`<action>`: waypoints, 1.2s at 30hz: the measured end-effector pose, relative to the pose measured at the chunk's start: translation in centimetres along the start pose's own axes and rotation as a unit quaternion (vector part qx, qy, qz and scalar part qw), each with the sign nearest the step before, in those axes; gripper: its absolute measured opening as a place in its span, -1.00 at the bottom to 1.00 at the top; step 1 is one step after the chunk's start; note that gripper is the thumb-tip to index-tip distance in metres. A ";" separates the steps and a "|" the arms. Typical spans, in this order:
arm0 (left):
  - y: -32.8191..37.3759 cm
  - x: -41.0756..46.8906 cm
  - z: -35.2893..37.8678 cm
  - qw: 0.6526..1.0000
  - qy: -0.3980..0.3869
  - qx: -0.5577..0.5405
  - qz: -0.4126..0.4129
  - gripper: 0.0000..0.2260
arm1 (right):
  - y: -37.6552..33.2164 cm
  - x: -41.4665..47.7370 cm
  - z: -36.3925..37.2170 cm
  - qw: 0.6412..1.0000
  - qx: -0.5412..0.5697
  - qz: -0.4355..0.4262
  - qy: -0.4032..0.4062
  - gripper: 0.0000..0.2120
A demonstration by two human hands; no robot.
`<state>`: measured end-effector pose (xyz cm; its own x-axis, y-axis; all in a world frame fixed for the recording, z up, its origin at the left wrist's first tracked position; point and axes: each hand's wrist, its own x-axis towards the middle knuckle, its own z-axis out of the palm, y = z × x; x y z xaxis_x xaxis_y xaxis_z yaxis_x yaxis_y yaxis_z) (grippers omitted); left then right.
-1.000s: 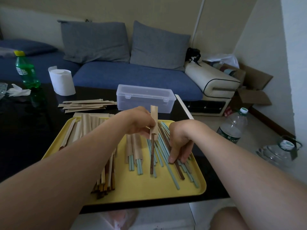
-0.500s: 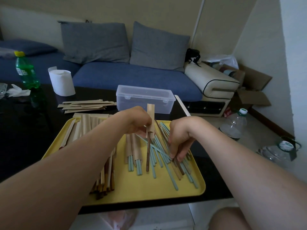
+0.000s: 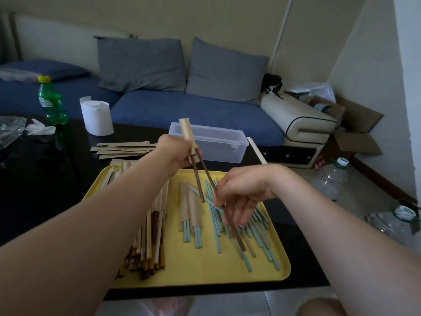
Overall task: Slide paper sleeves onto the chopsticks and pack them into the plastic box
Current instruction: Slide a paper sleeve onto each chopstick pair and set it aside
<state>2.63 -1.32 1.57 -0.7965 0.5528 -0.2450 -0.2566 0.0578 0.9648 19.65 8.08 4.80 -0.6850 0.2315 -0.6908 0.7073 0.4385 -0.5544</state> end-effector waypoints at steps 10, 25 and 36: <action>0.3 0.2 -0.9 1.000 0.004 -0.020 0.022 -0.84 | -0.1 0.2 -0.2 0.999 -0.015 0.020 -0.031 -0.74; 0.7 -1.1 -1.3 0.982 -0.175 0.064 -0.014 -0.81 | -0.7 2.0 0.1 0.956 0.191 -0.141 0.171 -0.75; 0.8 -0.5 -2.0 0.987 -0.148 0.058 -0.028 -0.80 | -1.6 1.3 0.5 0.974 0.169 -0.111 0.099 -0.28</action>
<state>1.67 -3.21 2.27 -0.5834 0.7641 -0.2753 -0.2179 0.1794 0.9594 17.69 7.25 4.60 -0.8244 0.3404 -0.4523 0.5323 0.1942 -0.8240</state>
